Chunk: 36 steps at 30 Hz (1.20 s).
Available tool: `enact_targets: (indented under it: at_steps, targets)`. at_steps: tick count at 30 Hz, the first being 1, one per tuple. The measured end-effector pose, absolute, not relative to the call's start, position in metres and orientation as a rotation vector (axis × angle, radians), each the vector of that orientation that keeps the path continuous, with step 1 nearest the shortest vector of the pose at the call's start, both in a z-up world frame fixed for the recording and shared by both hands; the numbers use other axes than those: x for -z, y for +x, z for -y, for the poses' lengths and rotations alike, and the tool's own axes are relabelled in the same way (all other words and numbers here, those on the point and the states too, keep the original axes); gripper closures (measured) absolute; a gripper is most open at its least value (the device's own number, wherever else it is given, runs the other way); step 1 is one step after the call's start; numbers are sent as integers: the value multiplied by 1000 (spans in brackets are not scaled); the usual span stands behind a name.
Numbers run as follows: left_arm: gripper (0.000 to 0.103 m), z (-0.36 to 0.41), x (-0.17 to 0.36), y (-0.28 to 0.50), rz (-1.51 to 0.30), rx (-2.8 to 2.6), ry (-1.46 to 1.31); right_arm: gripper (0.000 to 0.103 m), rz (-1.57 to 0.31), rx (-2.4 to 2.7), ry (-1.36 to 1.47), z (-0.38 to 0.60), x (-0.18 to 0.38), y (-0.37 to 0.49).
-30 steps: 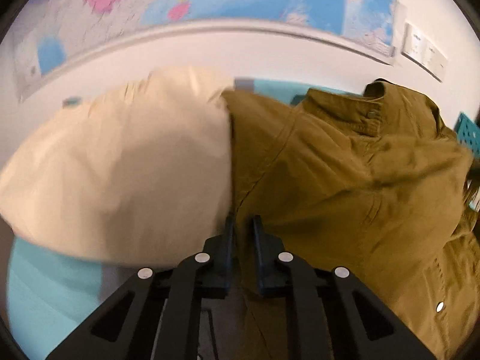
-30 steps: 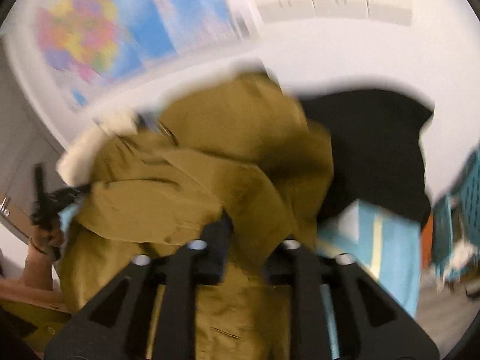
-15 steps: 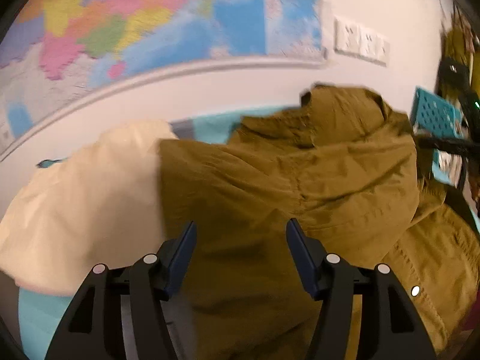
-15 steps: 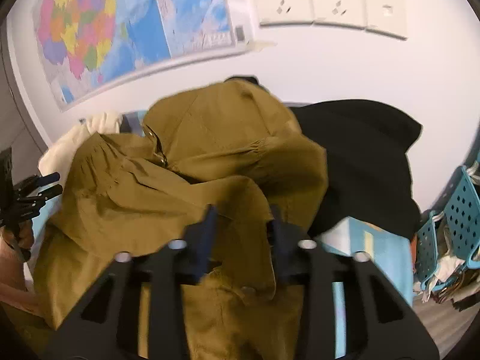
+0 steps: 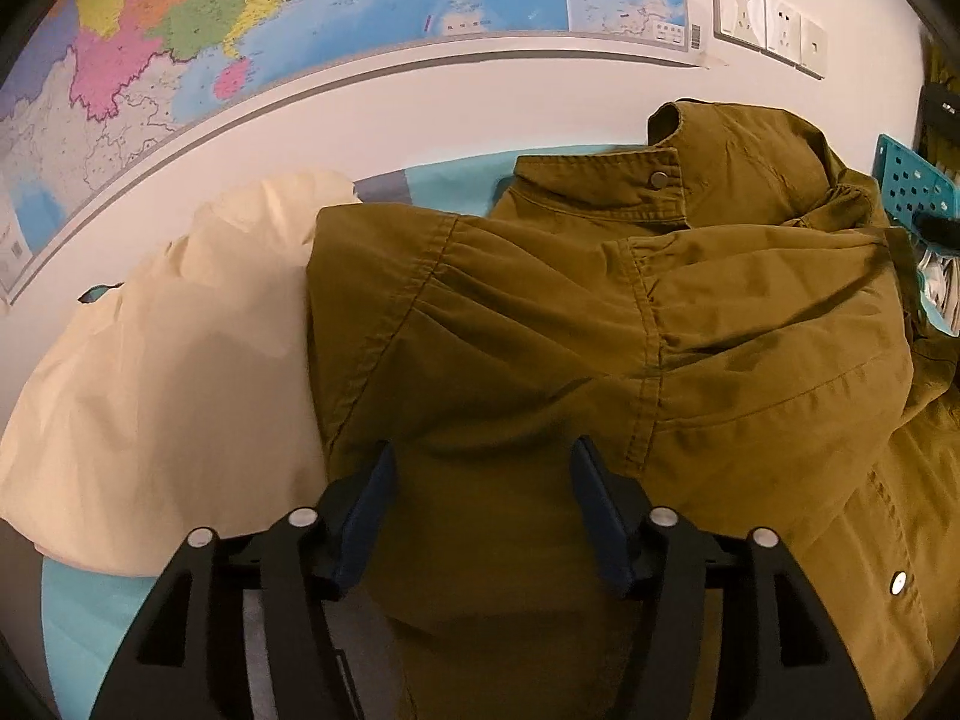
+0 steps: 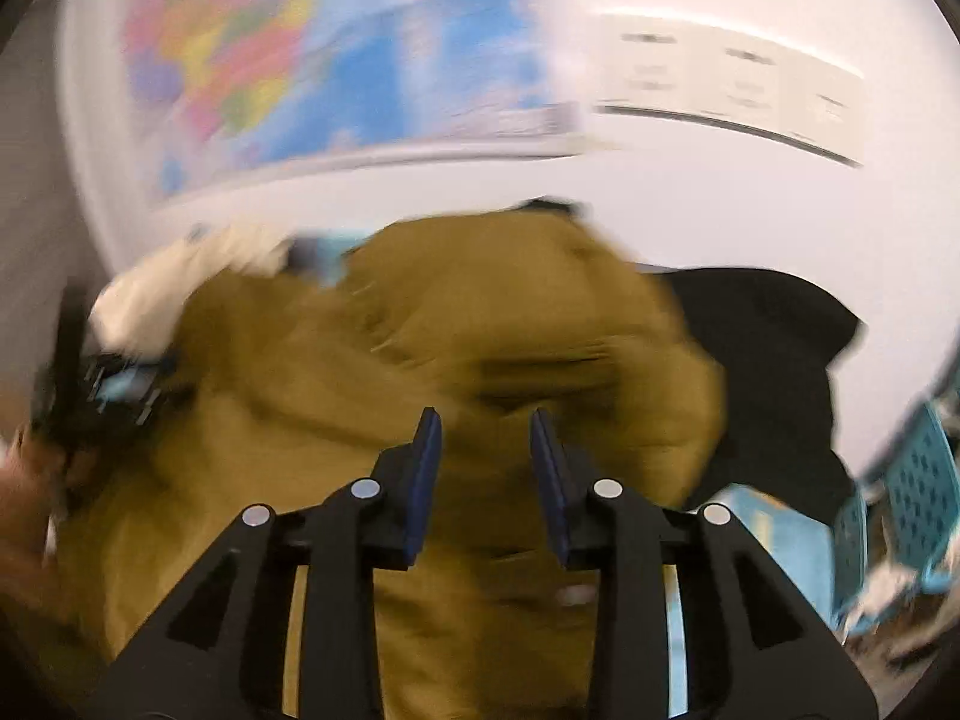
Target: Fold large clothes
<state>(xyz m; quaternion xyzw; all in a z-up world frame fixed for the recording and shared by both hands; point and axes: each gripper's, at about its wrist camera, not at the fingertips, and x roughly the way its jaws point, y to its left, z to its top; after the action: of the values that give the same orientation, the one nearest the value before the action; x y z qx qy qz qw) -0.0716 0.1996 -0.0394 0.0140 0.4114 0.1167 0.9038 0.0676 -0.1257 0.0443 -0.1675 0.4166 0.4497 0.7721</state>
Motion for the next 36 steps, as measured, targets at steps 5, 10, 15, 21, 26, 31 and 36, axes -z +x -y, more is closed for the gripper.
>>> enact_targets:
  at_steps: [5, 10, 15, 21, 26, 31, 36]
  targets:
    - [36, -193, 40, -70, -857, -258, 36, 74, -1049, -942, -428, 92, 19, 83]
    - [23, -195, 27, -90, -835, -247, 14, 56, -1053, -966, -321, 106, 5, 86]
    - [18, -199, 12, -131, -803, -207, -34, 43, -1005, -981, -200, 156, -39, 72]
    - [16, -204, 19, -178, -823, -140, -157, 37, -1049, -901, -77, 230, -48, 52]
    - [16, -205, 35, -209, -860, -137, -209, 32, -1088, -832, 6, 284, -38, 30]
    - [16, -202, 46, -232, -901, -126, -261, 31, -1088, -799, 90, 321, -38, 15]
    - [16, -199, 49, -248, -929, -103, -280, 28, -1064, -787, 124, 343, -43, 3]
